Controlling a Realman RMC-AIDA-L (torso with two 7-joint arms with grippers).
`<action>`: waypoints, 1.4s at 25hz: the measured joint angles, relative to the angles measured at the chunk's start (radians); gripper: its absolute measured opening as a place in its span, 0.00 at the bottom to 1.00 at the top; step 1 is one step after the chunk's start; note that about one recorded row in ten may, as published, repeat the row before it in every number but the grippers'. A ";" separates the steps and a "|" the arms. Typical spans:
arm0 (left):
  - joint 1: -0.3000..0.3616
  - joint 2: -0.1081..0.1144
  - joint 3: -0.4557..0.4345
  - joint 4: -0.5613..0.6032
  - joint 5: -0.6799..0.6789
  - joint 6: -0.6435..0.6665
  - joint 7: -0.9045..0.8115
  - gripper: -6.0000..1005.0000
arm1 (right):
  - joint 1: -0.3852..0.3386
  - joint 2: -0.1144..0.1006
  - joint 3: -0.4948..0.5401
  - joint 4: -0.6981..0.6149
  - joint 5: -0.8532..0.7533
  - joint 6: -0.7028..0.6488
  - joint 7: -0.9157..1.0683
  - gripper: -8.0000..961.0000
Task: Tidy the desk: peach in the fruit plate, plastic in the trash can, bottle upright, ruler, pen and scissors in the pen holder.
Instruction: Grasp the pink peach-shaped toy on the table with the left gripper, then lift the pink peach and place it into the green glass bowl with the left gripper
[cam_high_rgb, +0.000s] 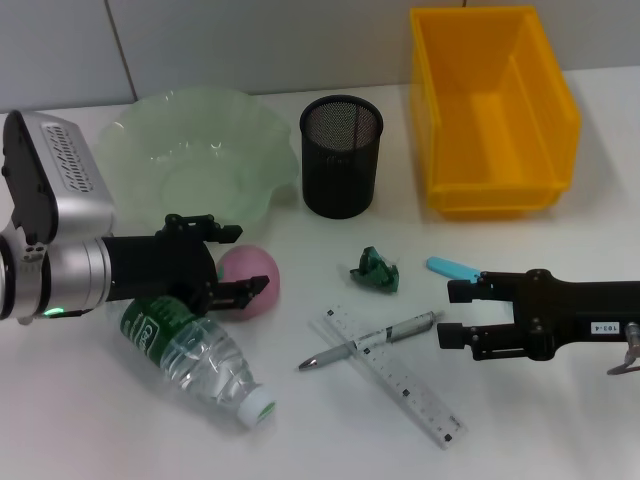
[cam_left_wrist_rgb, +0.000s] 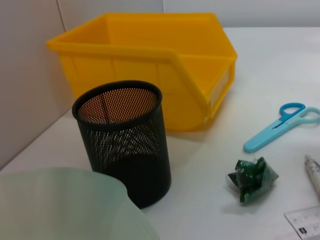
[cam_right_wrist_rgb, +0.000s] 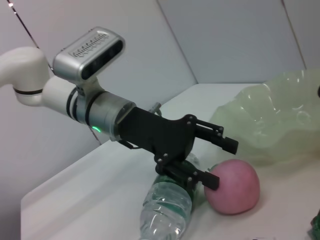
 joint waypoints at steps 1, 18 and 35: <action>0.000 0.000 0.005 -0.001 0.000 0.000 -0.002 0.72 | 0.000 -0.001 0.000 -0.001 0.000 -0.005 0.000 0.83; -0.008 0.001 0.054 0.001 0.007 -0.007 -0.100 0.65 | -0.009 -0.008 0.000 -0.002 0.000 -0.005 0.001 0.83; 0.090 -0.001 0.018 0.148 -0.165 0.116 -0.136 0.23 | -0.013 -0.010 0.001 -0.003 -0.014 -0.004 0.001 0.83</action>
